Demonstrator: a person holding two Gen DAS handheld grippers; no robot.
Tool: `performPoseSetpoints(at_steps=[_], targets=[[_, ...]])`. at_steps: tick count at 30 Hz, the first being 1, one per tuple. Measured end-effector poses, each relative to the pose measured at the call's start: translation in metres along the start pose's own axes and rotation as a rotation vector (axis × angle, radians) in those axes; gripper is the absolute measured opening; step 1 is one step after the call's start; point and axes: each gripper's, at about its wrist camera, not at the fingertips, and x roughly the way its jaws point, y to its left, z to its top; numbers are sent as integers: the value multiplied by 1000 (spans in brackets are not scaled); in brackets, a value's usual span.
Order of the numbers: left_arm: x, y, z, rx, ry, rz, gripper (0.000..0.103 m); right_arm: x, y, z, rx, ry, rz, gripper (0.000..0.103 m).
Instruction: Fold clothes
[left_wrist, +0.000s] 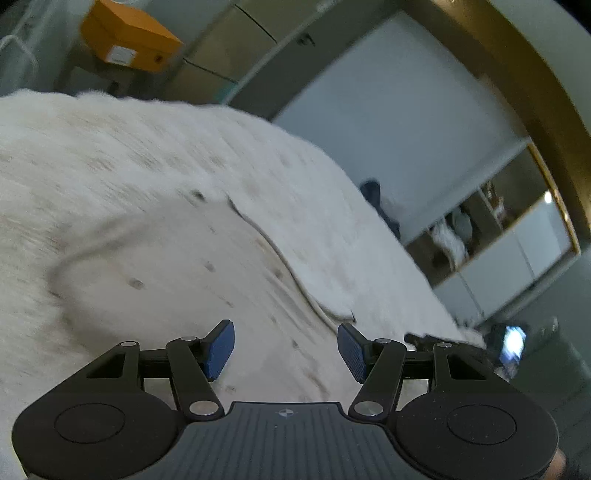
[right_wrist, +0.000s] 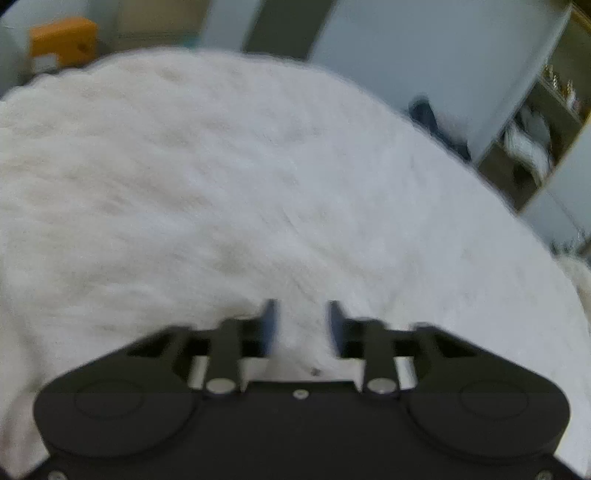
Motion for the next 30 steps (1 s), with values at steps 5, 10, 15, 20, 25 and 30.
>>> performPoseSetpoints(at_steps=[5, 10, 15, 20, 25, 30], targets=[[-25, -6, 8, 125, -62, 35, 56, -105, 73, -19, -24, -142, 285, 56], [-54, -41, 6, 827, -42, 205, 60, -158, 150, -48, -220, -202, 375, 63], [-42, -46, -38, 1598, 71, 380, 66, -165, 233, -82, -556, -250, 277, 65], [-15, -20, -67, 1835, 172, 325, 66, -149, 291, -106, -806, -246, 120, 65], [18, 10, -93, 2024, 59, 302, 42, -112, 320, -121, -905, -219, -17, 65], [23, 32, -88, 2100, -43, 274, 26, -93, 334, -125, -997, -276, -79, 14]])
